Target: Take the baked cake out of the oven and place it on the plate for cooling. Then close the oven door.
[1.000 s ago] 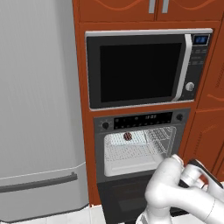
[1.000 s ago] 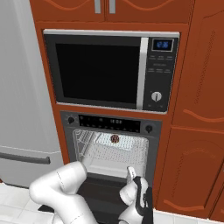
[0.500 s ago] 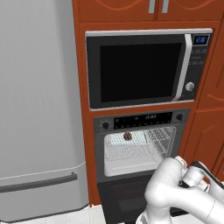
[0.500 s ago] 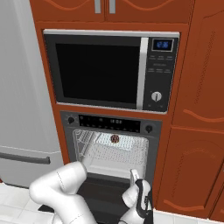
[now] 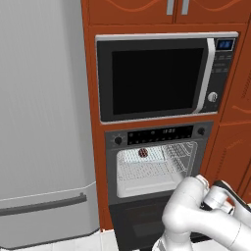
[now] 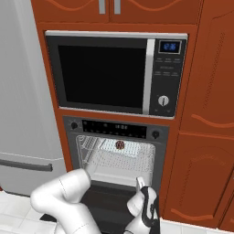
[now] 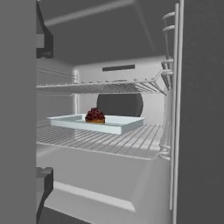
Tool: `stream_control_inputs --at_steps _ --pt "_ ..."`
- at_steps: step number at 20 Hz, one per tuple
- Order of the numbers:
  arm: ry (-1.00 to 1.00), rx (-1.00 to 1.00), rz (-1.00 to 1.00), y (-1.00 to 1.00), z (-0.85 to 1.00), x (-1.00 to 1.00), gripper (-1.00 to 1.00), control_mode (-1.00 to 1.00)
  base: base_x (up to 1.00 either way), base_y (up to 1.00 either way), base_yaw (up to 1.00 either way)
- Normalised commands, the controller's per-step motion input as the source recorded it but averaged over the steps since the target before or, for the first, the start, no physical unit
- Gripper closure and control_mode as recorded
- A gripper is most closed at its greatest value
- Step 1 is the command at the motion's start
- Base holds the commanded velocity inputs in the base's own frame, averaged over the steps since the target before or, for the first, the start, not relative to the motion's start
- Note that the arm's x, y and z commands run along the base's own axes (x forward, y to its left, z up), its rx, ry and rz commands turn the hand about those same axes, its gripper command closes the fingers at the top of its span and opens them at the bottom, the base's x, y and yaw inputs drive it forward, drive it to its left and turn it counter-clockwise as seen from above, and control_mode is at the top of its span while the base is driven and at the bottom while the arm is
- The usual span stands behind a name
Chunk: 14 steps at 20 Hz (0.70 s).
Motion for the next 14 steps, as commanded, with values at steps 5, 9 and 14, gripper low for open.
stream_control_inputs --at_steps 5,9,14 --pt "-0.05 0.00 0.00 0.19 -0.19 0.34 -1.00 -1.00 0.00 0.00 0.00" --pt "-0.06 0.00 0.00 0.19 -0.21 0.40 -1.00 -1.00 0.00 0.00 0.00" --pt "-0.04 0.03 0.00 0.11 -0.32 0.27 -1.00 -1.00 0.00 0.00 0.00"
